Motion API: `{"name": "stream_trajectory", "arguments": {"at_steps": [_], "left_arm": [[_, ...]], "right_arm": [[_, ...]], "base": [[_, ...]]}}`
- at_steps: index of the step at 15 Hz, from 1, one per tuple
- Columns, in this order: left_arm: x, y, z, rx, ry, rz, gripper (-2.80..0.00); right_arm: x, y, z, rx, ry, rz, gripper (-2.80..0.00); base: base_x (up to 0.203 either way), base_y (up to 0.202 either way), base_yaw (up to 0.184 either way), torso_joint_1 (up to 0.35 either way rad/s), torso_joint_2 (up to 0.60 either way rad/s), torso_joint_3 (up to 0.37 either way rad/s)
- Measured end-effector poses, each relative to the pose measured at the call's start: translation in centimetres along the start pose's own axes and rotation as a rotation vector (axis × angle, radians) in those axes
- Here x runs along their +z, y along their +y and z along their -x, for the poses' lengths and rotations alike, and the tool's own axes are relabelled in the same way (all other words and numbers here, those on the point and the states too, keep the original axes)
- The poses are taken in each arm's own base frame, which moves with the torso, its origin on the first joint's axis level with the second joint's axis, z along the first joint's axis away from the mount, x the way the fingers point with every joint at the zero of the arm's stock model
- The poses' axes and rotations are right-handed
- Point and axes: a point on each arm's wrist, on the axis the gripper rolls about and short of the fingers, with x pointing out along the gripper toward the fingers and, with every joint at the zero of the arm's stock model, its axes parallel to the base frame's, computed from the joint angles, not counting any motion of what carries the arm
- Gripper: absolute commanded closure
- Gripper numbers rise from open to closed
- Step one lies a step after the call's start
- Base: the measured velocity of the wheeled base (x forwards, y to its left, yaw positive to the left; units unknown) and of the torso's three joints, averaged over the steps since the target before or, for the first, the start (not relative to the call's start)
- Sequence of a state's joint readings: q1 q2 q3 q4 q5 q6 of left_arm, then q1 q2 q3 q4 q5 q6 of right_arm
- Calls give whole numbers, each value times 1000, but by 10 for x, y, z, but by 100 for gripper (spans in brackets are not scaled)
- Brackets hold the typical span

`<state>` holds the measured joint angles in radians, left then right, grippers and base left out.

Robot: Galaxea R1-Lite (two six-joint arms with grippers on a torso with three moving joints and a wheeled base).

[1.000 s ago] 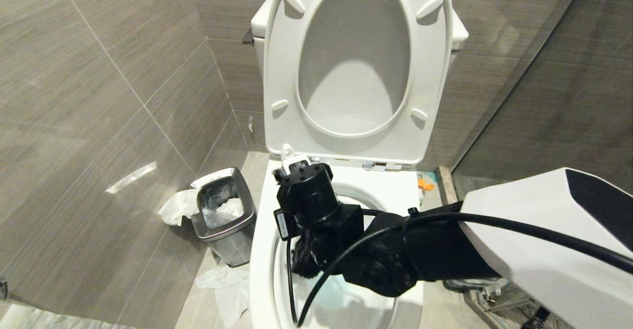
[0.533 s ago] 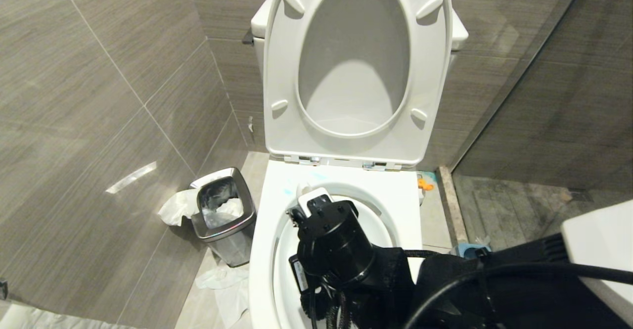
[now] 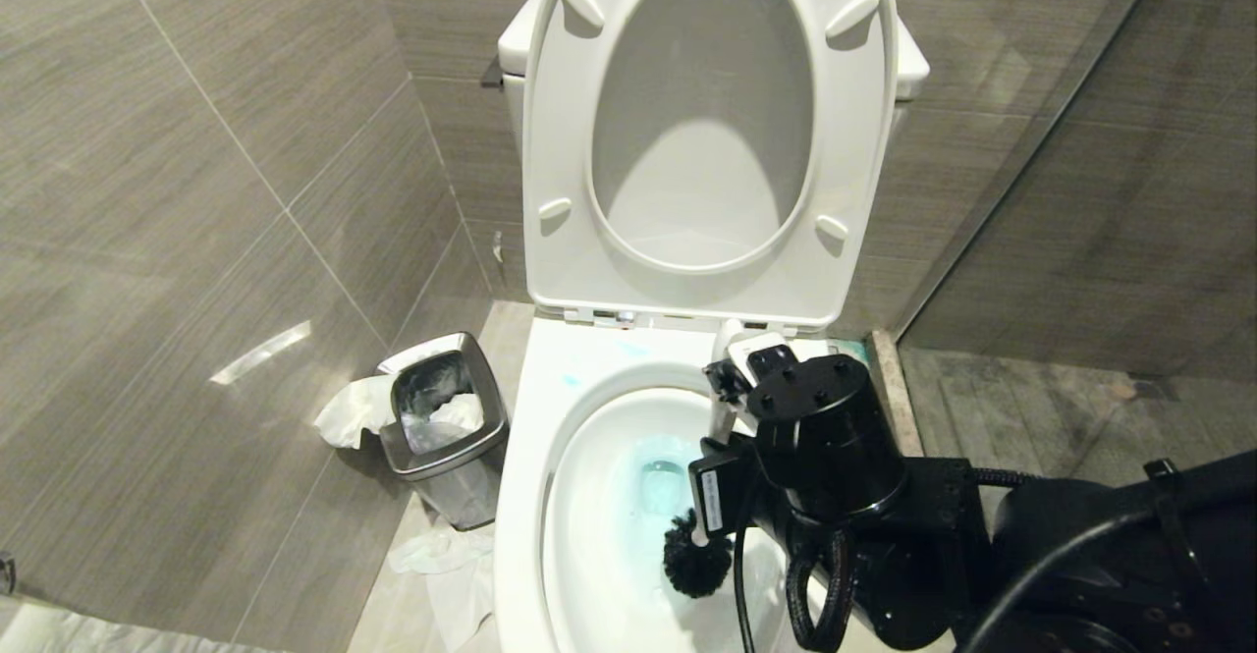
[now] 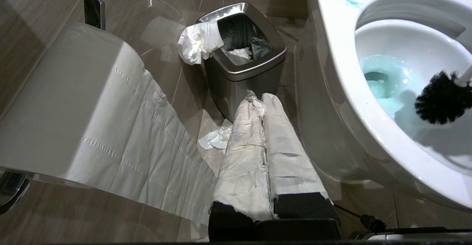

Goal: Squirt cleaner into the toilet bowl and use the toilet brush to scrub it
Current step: Scrub the toilet bowl

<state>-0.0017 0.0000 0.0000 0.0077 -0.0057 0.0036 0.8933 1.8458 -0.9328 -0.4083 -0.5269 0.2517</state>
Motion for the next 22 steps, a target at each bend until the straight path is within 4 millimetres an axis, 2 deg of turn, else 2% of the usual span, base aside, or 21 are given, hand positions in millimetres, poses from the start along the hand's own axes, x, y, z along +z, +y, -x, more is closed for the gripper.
{"name": "stream_trajectory", "arguments": {"at_steps": [3, 8, 11, 18, 20, 22], "left_arm": [[0, 0, 0, 0, 0, 0, 0], [0, 0, 0, 0, 0, 0, 0], [0, 0, 0, 0, 0, 0, 0], [0, 0, 0, 0, 0, 0, 0], [0, 0, 0, 0, 0, 0, 0], [0, 0, 0, 0, 0, 0, 0]], "right_arm": [[14, -14, -8, -42, -32, -17, 0], [33, -5, -31, -48, -79, -28, 0], [27, 6, -59, -55, -61, -19, 0], [-10, 27, -135, -80, -78, 80, 0], [-13, 28, -145, -92, -129, 124, 0], [-9, 28, -143, -88, -145, 132, 0]], "base": [[0, 0, 0, 0, 0, 0], [0, 0, 0, 0, 0, 0], [0, 0, 0, 0, 0, 0], [0, 0, 0, 0, 0, 0], [0, 0, 0, 0, 0, 0], [0, 0, 0, 0, 0, 0]]}}
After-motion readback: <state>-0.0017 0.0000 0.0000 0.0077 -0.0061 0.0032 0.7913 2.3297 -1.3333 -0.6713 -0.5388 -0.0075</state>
